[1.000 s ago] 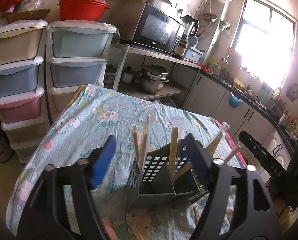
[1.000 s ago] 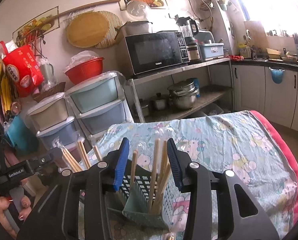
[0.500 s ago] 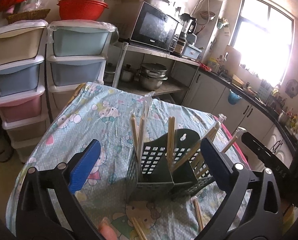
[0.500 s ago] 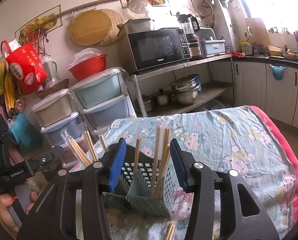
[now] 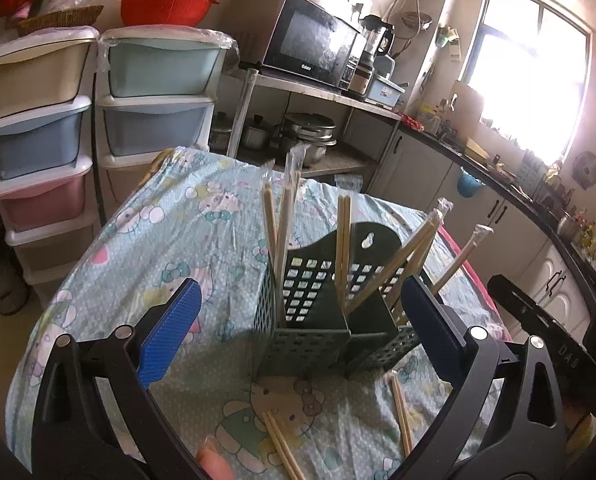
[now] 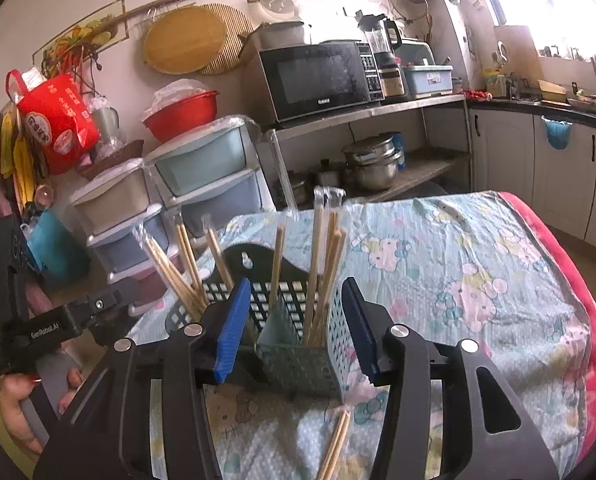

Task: Organize utensils
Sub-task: 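Raise both open tools away from the caddy toward the loose chopsticks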

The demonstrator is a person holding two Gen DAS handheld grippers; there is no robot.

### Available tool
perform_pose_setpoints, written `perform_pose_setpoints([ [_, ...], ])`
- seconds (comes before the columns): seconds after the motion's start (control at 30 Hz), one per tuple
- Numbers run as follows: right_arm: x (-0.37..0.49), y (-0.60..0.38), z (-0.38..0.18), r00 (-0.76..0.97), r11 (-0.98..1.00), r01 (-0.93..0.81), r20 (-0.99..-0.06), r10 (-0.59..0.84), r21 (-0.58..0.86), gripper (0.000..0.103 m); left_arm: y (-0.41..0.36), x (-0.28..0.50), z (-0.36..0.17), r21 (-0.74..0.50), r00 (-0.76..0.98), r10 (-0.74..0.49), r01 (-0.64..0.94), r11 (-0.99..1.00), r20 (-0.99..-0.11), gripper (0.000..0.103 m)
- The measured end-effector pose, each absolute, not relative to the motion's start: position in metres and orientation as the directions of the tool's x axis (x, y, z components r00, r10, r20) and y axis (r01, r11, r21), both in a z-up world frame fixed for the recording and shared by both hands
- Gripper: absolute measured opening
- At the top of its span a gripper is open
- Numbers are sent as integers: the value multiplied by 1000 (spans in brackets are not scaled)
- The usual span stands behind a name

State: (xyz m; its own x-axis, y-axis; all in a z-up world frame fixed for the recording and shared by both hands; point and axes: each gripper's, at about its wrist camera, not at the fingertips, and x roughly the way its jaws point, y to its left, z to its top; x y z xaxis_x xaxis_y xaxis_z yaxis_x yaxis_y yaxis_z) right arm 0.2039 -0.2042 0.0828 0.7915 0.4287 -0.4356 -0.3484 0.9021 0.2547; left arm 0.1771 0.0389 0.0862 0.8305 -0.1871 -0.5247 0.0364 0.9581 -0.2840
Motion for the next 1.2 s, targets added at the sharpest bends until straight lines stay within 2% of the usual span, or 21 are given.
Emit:
perform_pose_setpoints([
  [1.2,184,-209,22,681,903,-340,-594,428,262,47,28,159,22,-280,734,-209,27,960,-646,92],
])
